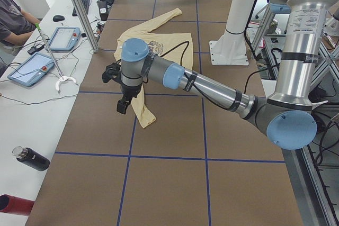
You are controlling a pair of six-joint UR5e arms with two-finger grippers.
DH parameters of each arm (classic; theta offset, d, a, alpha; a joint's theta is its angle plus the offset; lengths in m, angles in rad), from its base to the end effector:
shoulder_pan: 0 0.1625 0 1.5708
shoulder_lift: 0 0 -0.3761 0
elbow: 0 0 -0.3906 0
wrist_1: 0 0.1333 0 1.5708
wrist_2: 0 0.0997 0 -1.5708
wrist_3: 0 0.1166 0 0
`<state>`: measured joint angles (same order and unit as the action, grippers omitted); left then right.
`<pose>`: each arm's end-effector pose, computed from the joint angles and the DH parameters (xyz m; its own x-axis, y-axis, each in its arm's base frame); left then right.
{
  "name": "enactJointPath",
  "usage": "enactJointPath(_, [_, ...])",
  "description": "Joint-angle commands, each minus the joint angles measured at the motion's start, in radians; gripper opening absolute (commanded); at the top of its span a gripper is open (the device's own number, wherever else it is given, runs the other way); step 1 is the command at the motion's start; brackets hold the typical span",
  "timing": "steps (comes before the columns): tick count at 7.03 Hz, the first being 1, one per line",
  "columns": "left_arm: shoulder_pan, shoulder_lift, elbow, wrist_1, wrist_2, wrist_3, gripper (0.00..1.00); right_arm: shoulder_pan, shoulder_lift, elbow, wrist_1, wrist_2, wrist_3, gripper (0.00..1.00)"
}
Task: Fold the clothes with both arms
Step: 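Move the right gripper to the cuff of the sleeve nearest it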
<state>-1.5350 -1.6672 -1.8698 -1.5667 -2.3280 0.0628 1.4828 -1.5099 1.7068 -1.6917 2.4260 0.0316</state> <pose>-0.0345 -0.5227 0.4267 0.7134 0.3452 -0.6098 -0.0780 0.9039 0.4205 0.0002 -0.5132 0.5302 0.6509 -0.0833 0.7545 0.0671 0.9964 0.0521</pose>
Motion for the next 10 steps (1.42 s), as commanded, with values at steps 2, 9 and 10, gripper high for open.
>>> enactJointPath(2, [0.001, 0.029, -0.070, -0.001, -0.037, -0.065, 1.00, -0.105, -0.003, -0.001, 0.100, -0.004, 0.008, 1.00])
enactJointPath(9, [0.001, 0.035, -0.120, 0.005, -0.099, -0.084, 1.00, -0.484, -0.187, -0.029, 0.842, -0.136, 0.929, 0.99])
enactJointPath(10, [0.001, 0.035, -0.127, 0.005, -0.097, -0.084, 1.00, -0.507, -0.194, -0.029, 0.840, -0.137, 0.933, 0.98])
